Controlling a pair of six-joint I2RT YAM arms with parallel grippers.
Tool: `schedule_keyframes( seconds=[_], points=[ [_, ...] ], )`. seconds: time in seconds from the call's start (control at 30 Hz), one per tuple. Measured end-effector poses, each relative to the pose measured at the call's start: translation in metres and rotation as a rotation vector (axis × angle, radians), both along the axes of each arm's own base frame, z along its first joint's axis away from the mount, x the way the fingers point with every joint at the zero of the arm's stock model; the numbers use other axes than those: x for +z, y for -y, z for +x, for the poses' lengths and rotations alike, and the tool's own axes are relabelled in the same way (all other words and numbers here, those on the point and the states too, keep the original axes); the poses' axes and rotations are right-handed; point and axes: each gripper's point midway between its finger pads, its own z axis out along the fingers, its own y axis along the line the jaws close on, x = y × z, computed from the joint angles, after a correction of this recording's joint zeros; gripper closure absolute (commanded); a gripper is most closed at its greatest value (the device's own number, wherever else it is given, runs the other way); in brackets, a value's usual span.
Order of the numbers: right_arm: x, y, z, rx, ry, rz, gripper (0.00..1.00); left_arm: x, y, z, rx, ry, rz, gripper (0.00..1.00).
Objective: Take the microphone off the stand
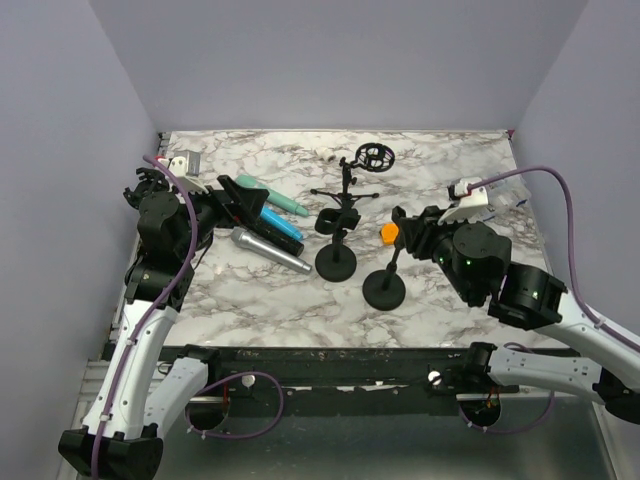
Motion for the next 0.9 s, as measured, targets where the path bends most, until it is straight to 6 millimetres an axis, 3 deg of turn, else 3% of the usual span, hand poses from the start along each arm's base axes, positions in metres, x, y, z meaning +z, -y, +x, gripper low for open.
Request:
schedule_keyframes(
  seconds=[0.2,0.4,0.7,0.9],
  points=[
    [-0.011,-0.006,0.004,0.008,-0.003,-0.067,0.68,0.001,0.0,0.0,-0.001,0.004,-0.001,0.07],
    [-0.012,-0.011,0.008,0.013,0.01,-0.087,0.8,0.001,0.001,0.0,-0.004,0.005,-0.001,0.07],
    [-0.017,-0.013,0.006,0.025,0.008,-0.055,0.81,-0.003,0.001,0.001,-0.008,-0.006,0.0,0.07],
    [-0.042,-0.014,0.0,0.043,-0.035,-0.029,0.81,-0.004,0.002,0.001,-0.011,-0.008,0.001,0.07]
  ],
)
